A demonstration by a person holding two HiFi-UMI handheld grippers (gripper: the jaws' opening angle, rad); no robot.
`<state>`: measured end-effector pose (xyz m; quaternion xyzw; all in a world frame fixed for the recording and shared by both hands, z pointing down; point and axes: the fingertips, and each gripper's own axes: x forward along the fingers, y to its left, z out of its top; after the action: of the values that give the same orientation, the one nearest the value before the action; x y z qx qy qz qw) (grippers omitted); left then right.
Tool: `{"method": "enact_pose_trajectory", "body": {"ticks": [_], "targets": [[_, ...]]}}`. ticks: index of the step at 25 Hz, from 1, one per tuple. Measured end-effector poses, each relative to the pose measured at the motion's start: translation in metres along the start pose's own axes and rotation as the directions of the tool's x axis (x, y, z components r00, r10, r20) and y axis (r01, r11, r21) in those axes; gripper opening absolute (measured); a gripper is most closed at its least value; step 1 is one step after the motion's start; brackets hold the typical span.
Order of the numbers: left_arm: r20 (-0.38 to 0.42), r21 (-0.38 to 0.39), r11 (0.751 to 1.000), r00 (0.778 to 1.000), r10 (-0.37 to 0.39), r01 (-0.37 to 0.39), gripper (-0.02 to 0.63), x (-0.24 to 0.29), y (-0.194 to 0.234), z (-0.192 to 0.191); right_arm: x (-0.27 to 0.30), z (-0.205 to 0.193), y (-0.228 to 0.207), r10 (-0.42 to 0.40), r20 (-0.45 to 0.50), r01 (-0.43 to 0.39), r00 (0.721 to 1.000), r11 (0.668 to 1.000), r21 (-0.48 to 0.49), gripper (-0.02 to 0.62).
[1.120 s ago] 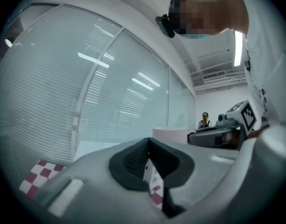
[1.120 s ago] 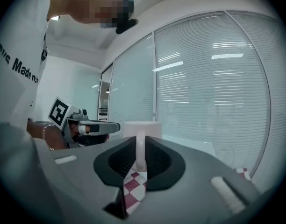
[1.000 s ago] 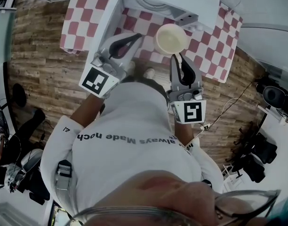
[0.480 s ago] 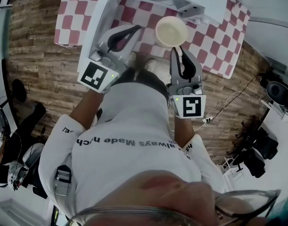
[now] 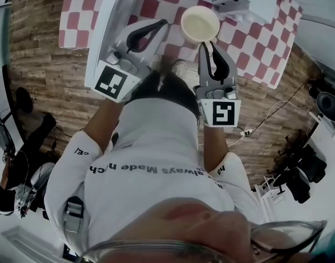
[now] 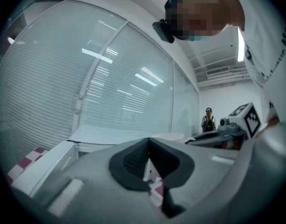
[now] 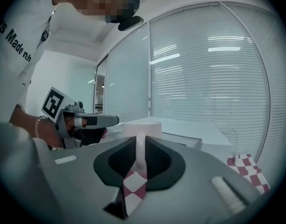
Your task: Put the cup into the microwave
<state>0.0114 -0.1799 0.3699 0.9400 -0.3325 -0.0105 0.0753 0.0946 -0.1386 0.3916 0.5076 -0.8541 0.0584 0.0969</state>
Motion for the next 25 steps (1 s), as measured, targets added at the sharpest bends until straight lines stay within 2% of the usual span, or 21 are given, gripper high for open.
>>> {"method": "enact_pose_trajectory", "body": {"ticks": [15, 25], "targets": [[-0.025, 0.008, 0.999, 0.999, 0.047, -0.047, 0.005, 0.03, 0.036, -0.048, 0.043, -0.046, -0.029, -0.016, -0.024, 0.016, 1.0, 1.0, -0.003, 0.04], [-0.033, 0.042, 0.997, 0.998, 0.062, -0.061, 0.005, 0.054, 0.06, -0.084, 0.072, -0.077, -0.049, -0.04, -0.033, 0.04, 0.999, 0.999, -0.003, 0.038]]}}
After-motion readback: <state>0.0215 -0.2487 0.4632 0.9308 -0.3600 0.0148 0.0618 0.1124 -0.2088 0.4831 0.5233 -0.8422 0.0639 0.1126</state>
